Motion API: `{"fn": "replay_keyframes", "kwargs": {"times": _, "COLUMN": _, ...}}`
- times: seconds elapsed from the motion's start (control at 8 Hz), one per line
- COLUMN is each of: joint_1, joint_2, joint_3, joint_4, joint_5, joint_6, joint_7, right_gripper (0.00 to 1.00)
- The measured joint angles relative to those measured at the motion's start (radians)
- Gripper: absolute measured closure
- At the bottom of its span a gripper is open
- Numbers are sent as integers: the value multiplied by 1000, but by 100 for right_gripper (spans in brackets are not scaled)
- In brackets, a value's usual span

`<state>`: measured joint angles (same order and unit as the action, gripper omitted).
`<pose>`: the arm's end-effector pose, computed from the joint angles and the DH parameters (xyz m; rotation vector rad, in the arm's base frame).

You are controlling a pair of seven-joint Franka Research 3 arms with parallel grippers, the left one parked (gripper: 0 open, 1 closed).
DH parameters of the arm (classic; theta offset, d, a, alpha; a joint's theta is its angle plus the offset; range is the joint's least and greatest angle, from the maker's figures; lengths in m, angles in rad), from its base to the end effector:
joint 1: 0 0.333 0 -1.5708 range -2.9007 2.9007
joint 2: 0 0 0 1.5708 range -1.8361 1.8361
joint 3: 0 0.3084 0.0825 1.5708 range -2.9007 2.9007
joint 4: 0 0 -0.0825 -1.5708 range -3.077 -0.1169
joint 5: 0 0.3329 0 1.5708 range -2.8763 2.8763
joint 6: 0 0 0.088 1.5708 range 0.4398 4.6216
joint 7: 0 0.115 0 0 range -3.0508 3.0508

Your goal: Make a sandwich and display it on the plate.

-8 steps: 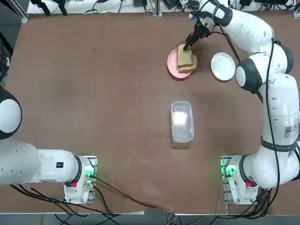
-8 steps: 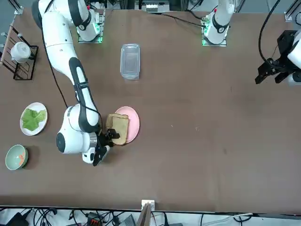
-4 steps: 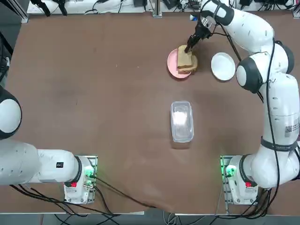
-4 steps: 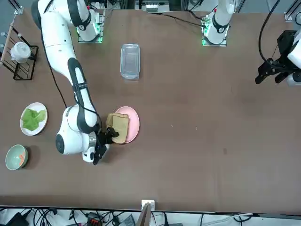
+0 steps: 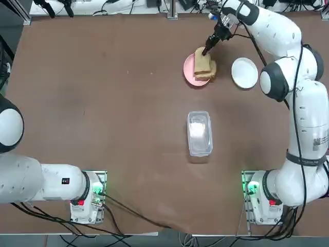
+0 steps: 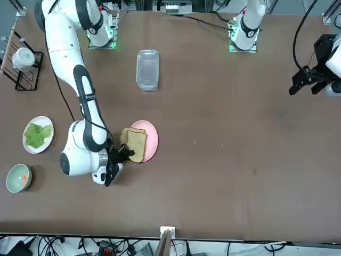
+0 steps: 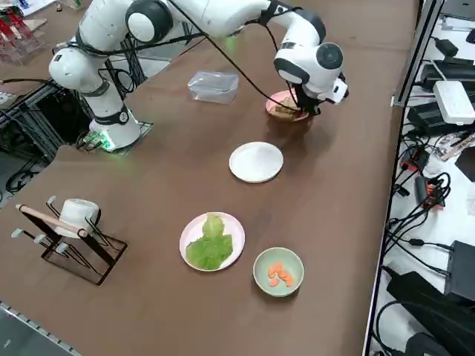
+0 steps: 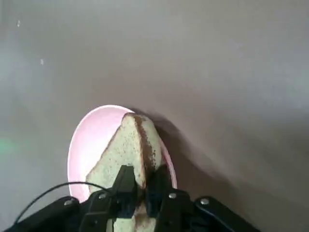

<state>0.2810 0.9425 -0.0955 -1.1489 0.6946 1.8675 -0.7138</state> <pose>0.6701 0.2010 0.2364 -2.4159 -0.8101 0.0772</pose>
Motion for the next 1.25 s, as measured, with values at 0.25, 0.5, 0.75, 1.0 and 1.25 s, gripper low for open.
{"fn": "replay_keyframes", "kwargs": {"times": 0.25, "joint_1": -8, "joint_2": -40, "joint_3": -8, "joint_4": 18, "joint_5": 0, "joint_6": -70, "joint_7": 2, "right_gripper": 87}}
{"fn": "replay_keyframes", "kwargs": {"times": 0.5, "joint_1": -49, "joint_2": -105, "joint_3": -13, "joint_4": 30, "joint_5": 1, "joint_6": -206, "joint_7": 23, "right_gripper": 91}}
{"fn": "replay_keyframes", "kwargs": {"times": 0.75, "joint_1": -124, "joint_2": -164, "joint_3": -17, "joint_4": 32, "joint_5": 12, "joint_6": -319, "joint_7": 42, "right_gripper": 91}}
{"fn": "replay_keyframes", "kwargs": {"times": 1.0, "joint_1": -242, "joint_2": -186, "joint_3": -21, "joint_4": 31, "joint_5": 50, "joint_6": -383, "joint_7": 97, "right_gripper": 91}}
{"fn": "replay_keyframes", "kwargs": {"times": 1.25, "joint_1": -351, "joint_2": -197, "joint_3": -24, "joint_4": 33, "joint_5": 54, "joint_6": -391, "joint_7": 308, "right_gripper": 91}}
